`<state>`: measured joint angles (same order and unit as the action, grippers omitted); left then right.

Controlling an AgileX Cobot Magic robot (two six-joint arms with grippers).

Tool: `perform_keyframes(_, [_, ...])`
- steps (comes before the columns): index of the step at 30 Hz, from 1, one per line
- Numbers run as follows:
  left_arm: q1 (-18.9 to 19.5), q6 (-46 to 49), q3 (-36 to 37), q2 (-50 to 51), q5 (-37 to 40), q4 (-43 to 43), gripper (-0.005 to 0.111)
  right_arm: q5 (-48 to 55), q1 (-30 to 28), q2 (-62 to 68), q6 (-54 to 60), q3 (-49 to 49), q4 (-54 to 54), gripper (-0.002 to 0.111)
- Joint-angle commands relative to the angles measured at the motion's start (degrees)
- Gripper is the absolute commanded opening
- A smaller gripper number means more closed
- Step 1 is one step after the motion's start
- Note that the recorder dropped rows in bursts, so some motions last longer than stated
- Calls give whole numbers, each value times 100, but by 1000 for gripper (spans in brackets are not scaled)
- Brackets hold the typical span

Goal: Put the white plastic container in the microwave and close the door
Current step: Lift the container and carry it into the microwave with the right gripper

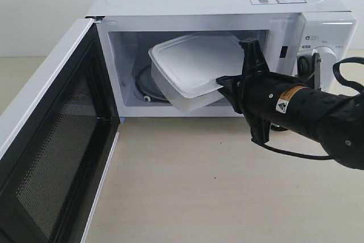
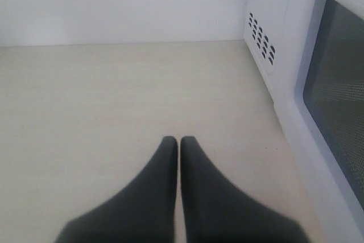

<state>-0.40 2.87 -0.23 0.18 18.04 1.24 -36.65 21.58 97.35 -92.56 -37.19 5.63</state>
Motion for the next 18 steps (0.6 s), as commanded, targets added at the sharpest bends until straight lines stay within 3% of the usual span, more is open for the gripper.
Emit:
perform_keyframes(1, [-19,18,23,-18,-20,29,4,-76,126,-72,645,-28,-1077,0])
perform_keyframes(5, [-19,18,23,-18,-20,29,4,289,127,-72,788,-224,-1125,0])
perform_keyframes(12, [-19,18,23,-18,-20,29,4,1513,150,214,1531,-1510,-1262,0])
perform_keyframes(18, [-19,18,23,-18,-20,29,4,1501,370,1035,1516,-2227,-1391,0])
